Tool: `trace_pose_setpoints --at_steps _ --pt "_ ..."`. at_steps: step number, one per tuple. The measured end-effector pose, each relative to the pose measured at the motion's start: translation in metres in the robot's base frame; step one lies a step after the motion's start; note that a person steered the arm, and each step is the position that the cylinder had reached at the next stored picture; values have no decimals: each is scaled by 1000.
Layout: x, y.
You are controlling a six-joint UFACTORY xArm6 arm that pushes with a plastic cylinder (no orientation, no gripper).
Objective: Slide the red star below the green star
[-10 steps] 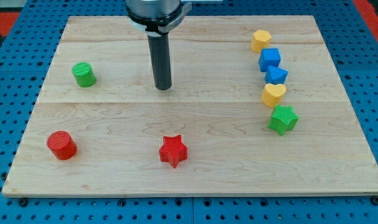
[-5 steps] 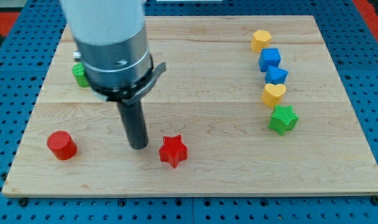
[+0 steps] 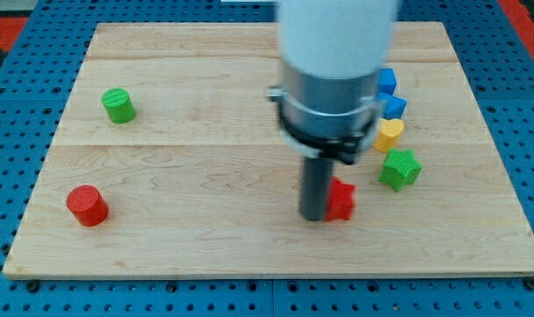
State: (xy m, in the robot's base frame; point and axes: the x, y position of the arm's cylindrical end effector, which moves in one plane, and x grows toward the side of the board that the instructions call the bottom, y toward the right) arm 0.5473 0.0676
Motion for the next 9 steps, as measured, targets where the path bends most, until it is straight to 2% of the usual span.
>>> trace_pose_setpoints --at_steps 1,2,5,6,7,8,9 --pt "-2 -37" --pt "-37 -20" --pt "-5 48" --pt "16 14" --pt "20 38" --pt "23 23" --pt "37 -84"
